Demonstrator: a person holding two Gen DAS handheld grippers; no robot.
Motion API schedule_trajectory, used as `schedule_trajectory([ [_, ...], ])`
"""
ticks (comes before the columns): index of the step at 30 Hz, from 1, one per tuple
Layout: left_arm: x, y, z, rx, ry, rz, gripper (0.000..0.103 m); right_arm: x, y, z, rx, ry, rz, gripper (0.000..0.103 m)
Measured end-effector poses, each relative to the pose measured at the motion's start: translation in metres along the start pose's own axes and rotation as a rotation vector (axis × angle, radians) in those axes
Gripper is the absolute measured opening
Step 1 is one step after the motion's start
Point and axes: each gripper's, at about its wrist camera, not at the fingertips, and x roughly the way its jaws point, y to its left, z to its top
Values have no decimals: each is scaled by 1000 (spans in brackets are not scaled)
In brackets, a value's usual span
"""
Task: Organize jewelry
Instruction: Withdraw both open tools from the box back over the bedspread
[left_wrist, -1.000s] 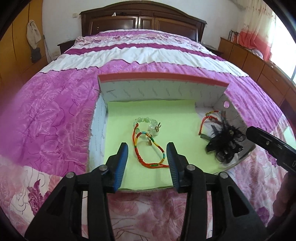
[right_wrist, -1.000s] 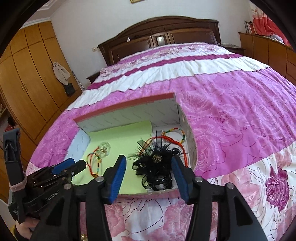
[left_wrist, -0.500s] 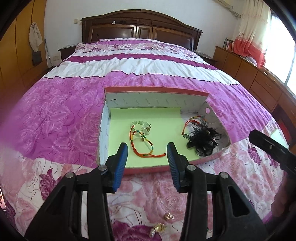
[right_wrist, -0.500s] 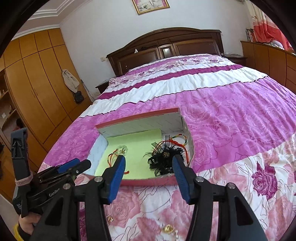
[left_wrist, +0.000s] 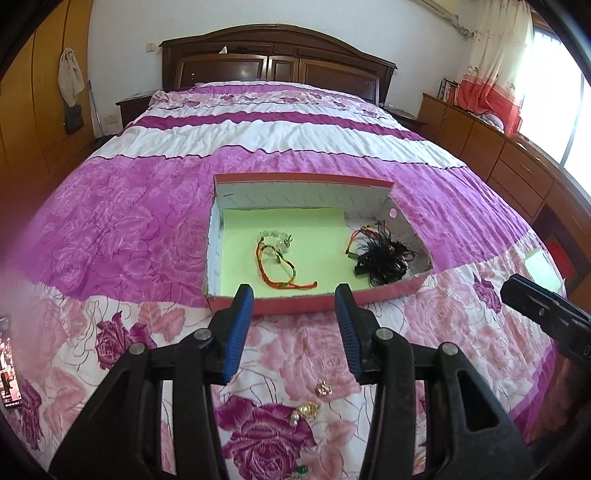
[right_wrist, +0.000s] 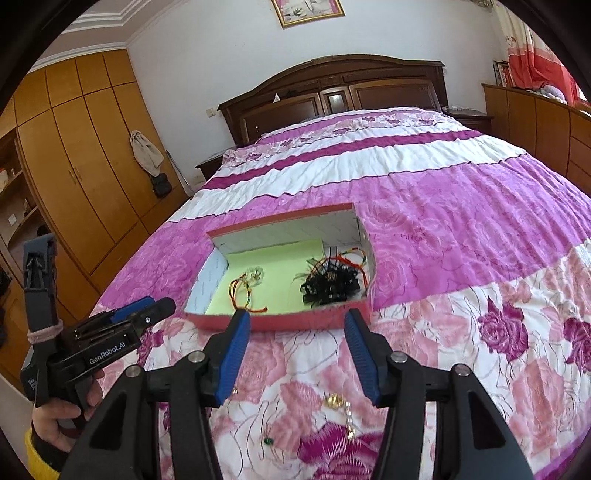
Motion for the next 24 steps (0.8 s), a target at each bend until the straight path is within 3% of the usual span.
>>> schedule_trajectory([
  [13,-6,-6,-25,17,57,-19,39,-10,-12,-33,3,65,-29,56],
  [24,14,-3,-52,13,151,-16,39,5,-37,-62,37,158,-57,56],
])
